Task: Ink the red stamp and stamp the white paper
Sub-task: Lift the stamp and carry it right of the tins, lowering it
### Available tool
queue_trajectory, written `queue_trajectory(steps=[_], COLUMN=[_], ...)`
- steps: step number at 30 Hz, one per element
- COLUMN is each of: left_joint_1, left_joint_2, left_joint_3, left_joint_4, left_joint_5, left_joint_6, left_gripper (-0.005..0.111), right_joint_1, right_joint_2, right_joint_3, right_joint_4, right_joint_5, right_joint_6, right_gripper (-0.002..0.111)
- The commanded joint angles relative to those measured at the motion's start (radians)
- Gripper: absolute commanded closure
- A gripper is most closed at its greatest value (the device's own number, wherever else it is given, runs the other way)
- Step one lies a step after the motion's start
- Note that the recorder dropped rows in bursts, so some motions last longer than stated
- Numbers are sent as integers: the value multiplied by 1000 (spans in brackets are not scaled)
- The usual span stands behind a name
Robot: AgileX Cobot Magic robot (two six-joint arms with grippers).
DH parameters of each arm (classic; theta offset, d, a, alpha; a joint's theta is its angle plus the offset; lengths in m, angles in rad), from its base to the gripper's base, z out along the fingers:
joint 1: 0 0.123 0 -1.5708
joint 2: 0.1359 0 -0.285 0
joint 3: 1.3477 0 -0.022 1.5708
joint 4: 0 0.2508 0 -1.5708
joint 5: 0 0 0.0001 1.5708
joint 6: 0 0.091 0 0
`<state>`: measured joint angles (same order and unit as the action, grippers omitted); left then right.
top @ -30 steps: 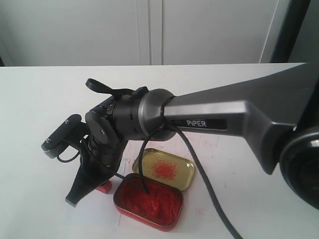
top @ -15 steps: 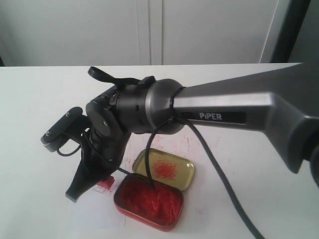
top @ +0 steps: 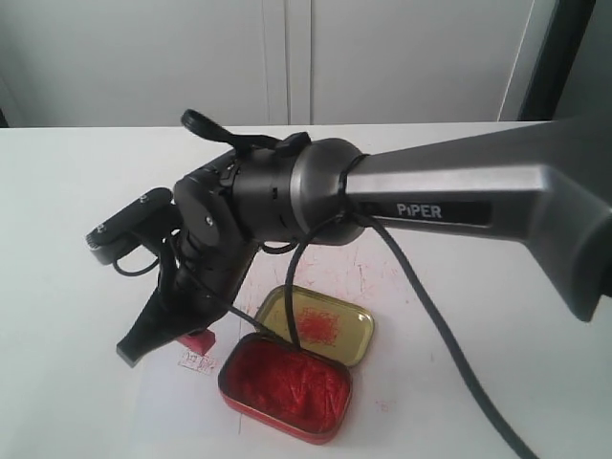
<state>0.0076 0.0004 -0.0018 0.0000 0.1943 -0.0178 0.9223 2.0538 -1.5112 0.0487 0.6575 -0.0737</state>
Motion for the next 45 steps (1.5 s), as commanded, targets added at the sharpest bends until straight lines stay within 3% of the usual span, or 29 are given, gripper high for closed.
queue_trajectory(steps=[1,7,14,27,45], left_joint_1=[-1,-1,-1,-1,-1], left_joint_2=[0,0,0,0,0], left_joint_3=[2,2,2,2,2], left_joint_4=[-6,-6,-6,-6,-6], left_joint_5=[0,0,0,0,0], left_joint_6=[-4,-4,-4,-4,-4], left_gripper=[107,107,107,107,107], right_joint_1=[-69,-164,-273,-486,-740], right_joint_2=[-17,-19,-62,-253,-288], right_joint_3=[7,7,16,211,422], right_joint_4=[118,283,499,534,846], right_joint_5=[-10,7,160,186,174], right_joint_6=[0,-11,-215,-280,-580], right_gripper=[108,108,108,108,108])
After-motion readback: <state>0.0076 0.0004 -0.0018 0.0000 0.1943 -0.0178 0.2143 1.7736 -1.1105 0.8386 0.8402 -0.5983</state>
